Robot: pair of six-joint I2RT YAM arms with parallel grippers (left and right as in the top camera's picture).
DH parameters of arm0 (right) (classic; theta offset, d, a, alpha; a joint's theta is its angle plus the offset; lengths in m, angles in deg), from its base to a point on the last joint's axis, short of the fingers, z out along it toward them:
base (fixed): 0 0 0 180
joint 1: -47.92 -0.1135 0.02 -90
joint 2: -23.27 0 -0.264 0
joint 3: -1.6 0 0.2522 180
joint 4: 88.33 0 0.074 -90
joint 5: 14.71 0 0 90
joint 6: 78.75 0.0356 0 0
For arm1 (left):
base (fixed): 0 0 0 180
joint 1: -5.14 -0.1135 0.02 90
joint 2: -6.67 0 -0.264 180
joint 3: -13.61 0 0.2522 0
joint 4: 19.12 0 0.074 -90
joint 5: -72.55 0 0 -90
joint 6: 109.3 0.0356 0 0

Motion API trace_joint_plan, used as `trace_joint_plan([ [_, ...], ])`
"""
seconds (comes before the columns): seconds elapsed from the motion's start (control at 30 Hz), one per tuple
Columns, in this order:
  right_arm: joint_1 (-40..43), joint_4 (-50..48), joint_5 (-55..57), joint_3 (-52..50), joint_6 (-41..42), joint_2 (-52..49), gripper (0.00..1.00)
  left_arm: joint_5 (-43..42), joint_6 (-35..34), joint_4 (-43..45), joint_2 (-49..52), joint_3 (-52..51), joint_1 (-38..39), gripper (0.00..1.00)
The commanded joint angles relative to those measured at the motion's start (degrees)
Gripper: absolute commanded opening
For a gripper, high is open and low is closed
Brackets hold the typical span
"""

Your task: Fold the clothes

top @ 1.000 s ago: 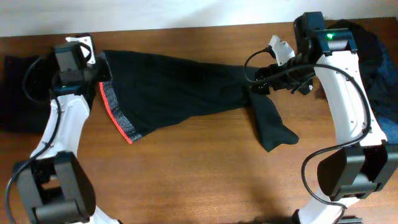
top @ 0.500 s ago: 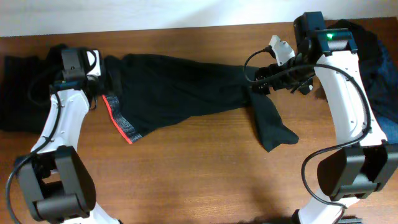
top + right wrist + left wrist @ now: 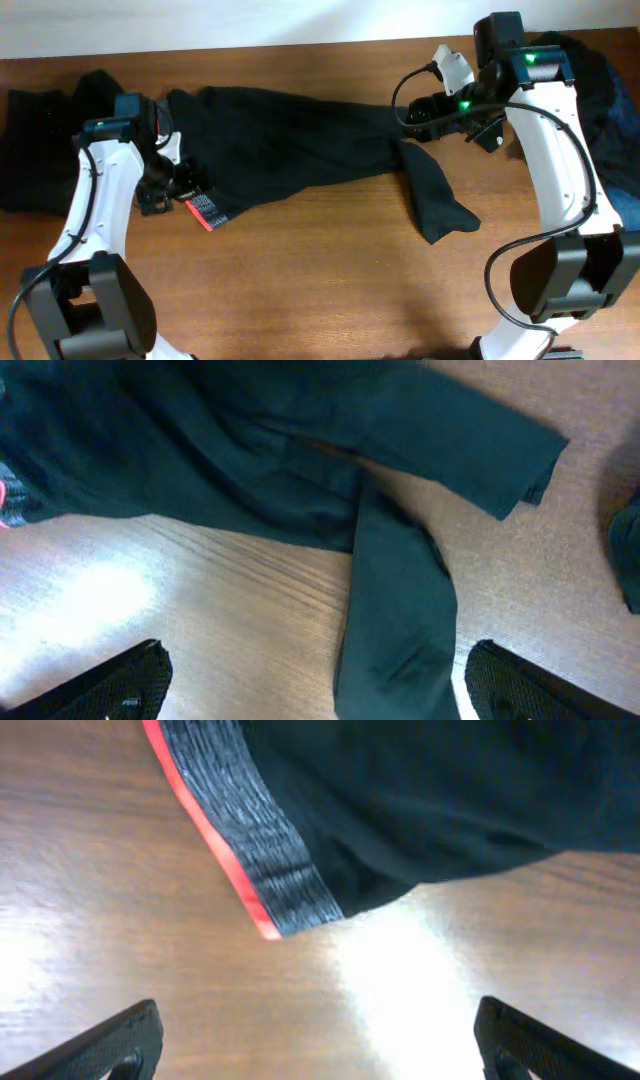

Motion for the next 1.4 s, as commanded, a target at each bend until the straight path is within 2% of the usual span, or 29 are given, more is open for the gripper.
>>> trace_joint_plan([
  [0.0, -0.3, -0.8, -0.7, 0.9, 0.0, 0.7, 0.99, -2.7, -2.4, 1.1, -1.3, -3.5, -0.1, 0.99],
  [0.17, -0.3, -1.0, -0.7, 0.9, 0.0, 0.7, 0.99, -5.6, -6.6, 10.5, -1.3, -13.9, -0.1, 0.97],
  [0.43, -0.3, -1.0, -0.8, 0.9, 0.0, 0.7, 0.99, -6.6, -9.9, 20.5, -1.3, -22.8, -0.1, 0.9],
  [0.6, -0.3, -0.9, -0.7, 0.9, 0.0, 0.7, 0.99, -5.9, -11.4, 26.4, -1.3, -25.9, -0.1, 0.89],
  [0.67, -0.3, -0.8, -0.7, 0.9, 0.0, 0.7, 0.99, -5.0, -11.4, 28.1, -1.3, -26.4, -0.1, 0.81],
  [0.83, -0.3, -0.8, -0.7, 0.9, 0.0, 0.7, 0.99, -1.5, -12.3, 31.3, -1.3, -26.4, -0.1, 0.76],
  [1.03, -0.3, -0.8, -0.7, 0.9, 0.0, 0.7, 0.99, -1.4, -12.4, 33.6, -1.3, -26.4, -0.1, 0.44],
  [1.07, -0.3, -0.9, -0.7, 0.9, 0.0, 0.7, 0.99, -1.7, -12.4, 33.5, -1.3, -26.4, -0.1, 0.3],
  [1.13, -0.3, -0.9, -0.7, 0.9, 0.0, 0.7, 0.99, -2.1, -12.4, 33.3, -1.6, -26.4, -0.1, 0.18],
  [1.23, -0.3, -1.0, -0.7, 0.9, 0.0, 0.7, 0.99, -2.1, -12.4, 32.0, -3.2, -26.1, -0.1, 0.06],
  [1.37, -0.3, -1.4, -0.7, 0.9, 0.0, 0.7, 0.99, -1.4, -12.2, 30.6, -7.4, -26.1, -0.1, 0.01],
])
